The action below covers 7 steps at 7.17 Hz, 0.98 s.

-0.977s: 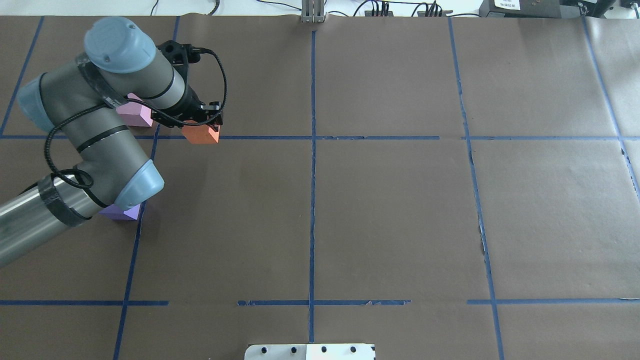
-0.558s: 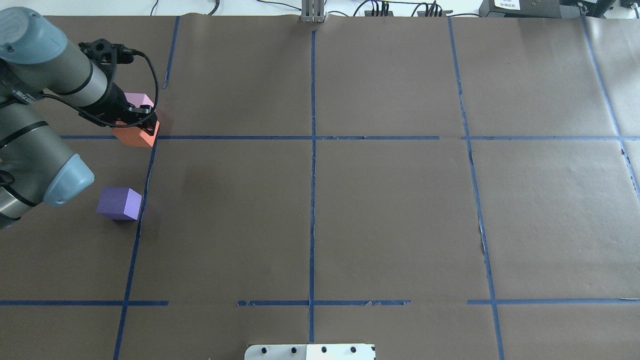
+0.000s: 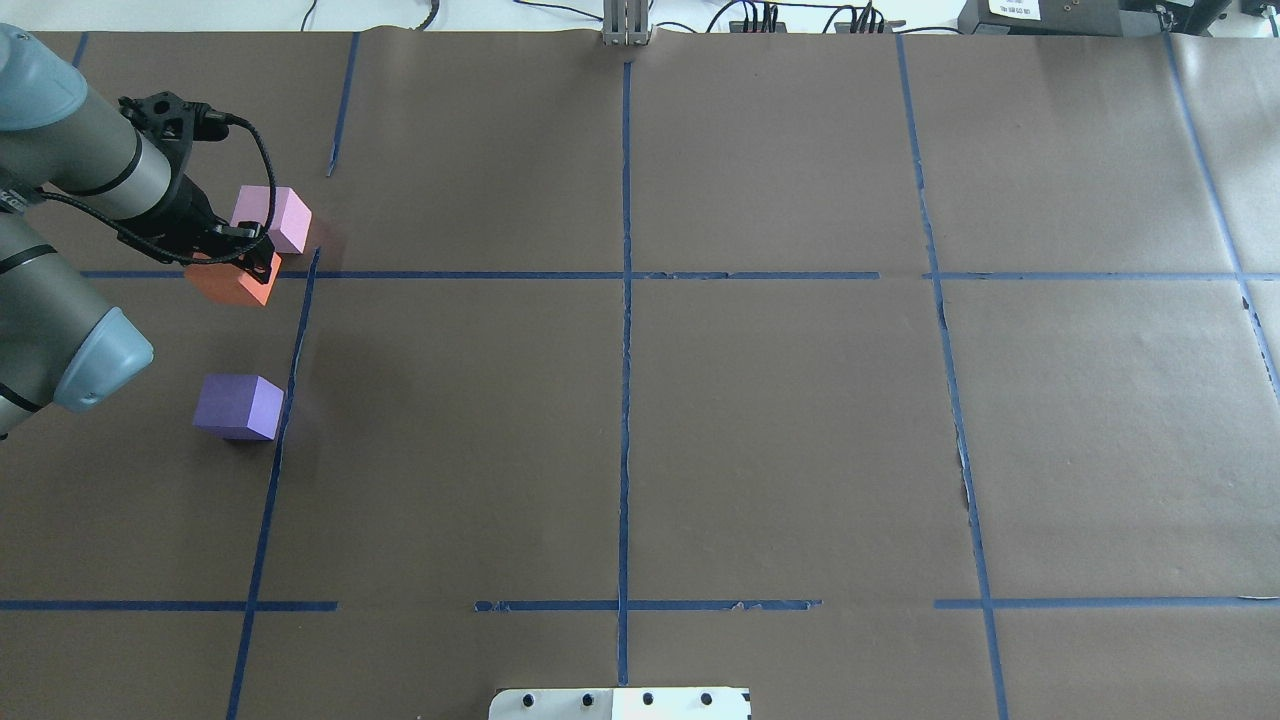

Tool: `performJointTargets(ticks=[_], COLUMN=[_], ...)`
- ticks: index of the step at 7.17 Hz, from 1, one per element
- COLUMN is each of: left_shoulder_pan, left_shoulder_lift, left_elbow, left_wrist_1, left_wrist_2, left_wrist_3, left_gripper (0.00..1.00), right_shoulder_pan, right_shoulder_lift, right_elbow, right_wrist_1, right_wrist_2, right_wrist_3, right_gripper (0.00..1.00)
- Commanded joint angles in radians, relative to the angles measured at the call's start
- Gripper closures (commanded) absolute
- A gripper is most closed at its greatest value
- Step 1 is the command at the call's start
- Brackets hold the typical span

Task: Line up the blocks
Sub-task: 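Carry the orange cube with the left gripper toward the pink cube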

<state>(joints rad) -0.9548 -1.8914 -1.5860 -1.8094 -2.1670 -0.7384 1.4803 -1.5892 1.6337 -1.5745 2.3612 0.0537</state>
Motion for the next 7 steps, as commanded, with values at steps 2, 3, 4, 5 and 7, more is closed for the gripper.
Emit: performJointTargets(ticks=[2, 3, 4, 5, 7], left_shoulder_pan=[0.002, 0.004, 0.004, 0.004, 0.011], left_shoulder_lift=[-0.006, -0.006, -0.008, -0.008, -0.009], left_elbow=[0.107, 0.119, 0.121, 0.126, 0.147], left_wrist_1=[-0.106, -0.122, -0.122, -0.139, -0.165], left_wrist_2=[-0.001, -0.001, -0.002, -0.022, -0.053], left_wrist_3=[-0.010, -0.010, -0.019, -0.060, -0.073], left_gripper=[0.78, 0.78, 0.78, 0.78, 0.78], right_shoulder_pan=[0.000, 0.000, 0.000, 0.000, 0.000], right_shoulder_lift=[0.000, 0.000, 0.000, 0.000, 0.000], right_elbow=[0.000, 0.000, 0.000, 0.000, 0.000], right_wrist_1=[0.001, -0.001, -0.001, 0.001, -0.001], right_wrist_2=[0.000, 0.000, 0.000, 0.000, 0.000], right_wrist_3=[0.000, 0.000, 0.000, 0.000, 0.000], right_gripper=[0.00, 0.00, 0.00, 0.00, 0.00])
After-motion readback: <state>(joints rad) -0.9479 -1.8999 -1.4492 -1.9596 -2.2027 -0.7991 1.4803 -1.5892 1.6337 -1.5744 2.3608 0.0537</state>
